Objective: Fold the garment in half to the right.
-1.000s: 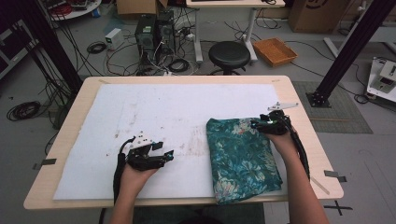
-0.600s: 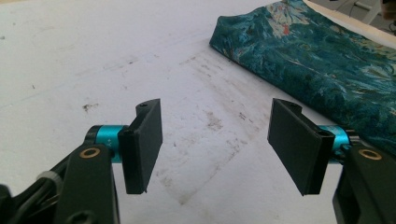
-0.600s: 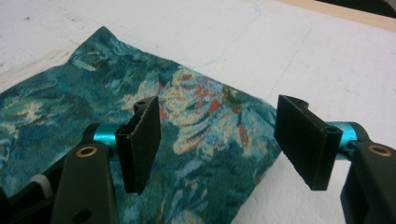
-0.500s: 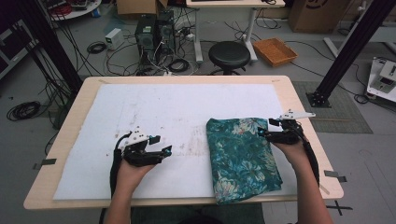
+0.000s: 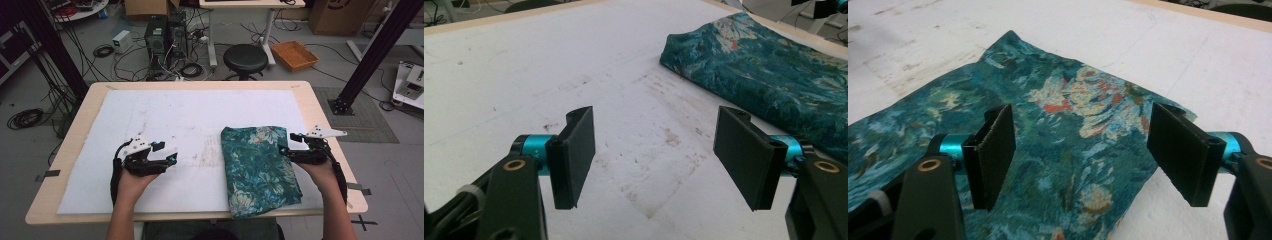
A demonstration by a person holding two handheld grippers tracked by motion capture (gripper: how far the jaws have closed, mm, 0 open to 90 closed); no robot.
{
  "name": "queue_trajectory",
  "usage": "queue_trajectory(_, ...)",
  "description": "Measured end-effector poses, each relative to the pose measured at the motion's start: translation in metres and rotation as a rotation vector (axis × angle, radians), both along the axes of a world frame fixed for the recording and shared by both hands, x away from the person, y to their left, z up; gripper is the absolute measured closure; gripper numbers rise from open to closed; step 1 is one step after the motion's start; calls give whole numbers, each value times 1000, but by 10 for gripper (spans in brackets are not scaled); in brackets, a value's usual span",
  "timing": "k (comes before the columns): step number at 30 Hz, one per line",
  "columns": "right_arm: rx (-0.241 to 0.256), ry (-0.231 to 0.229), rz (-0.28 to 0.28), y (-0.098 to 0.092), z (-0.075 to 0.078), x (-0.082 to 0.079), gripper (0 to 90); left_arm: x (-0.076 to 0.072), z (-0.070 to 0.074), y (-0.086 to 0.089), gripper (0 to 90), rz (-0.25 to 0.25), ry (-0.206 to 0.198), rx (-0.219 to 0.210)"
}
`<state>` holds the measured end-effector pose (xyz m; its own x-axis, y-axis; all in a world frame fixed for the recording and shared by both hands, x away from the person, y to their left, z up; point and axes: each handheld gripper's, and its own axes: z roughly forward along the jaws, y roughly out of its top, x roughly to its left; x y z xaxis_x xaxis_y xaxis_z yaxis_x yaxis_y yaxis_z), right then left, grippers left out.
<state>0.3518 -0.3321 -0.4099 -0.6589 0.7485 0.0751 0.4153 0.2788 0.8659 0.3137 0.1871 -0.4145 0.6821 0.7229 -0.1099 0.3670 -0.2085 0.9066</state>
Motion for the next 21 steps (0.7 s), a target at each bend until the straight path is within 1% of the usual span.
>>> queue_trajectory(2, 5, 0, 6, -1, -1, -2, 275, 2, -3, -1, 331, -5, 11, 6)
queue_trajectory(5, -6, 6, 6, -2, -5, -3, 259, 3, -5, -4, 318, -13, 19, 43)
queue_trajectory(7, -8, 10, 1, -3, -7, -4, 258, 3, -6, -7, 318, -23, 25, 49)
queue_trajectory(10, 10, 8, 1, -4, -11, -3, 258, 3, -7, -7, 317, -29, 29, 59)
queue_trajectory(11, 12, 16, -6, -4, -12, -2, 257, 3, -7, -7, 318, -26, 31, 60)
queue_trajectory(14, 10, 21, -5, -3, -13, 1, 258, 4, -8, -7, 316, -18, 37, 76)
queue_trajectory(15, 11, 20, -5, -2, -13, 2, 258, 4, -8, -7, 316, -17, 38, 79)
queue_trajectory(18, 20, 16, -5, 1, -11, 4, 258, 2, -11, -4, 316, -13, 40, 58)
queue_trajectory(21, 24, 12, -3, 4, -9, 6, 257, 2, -13, -1, 316, -3, 47, 60)
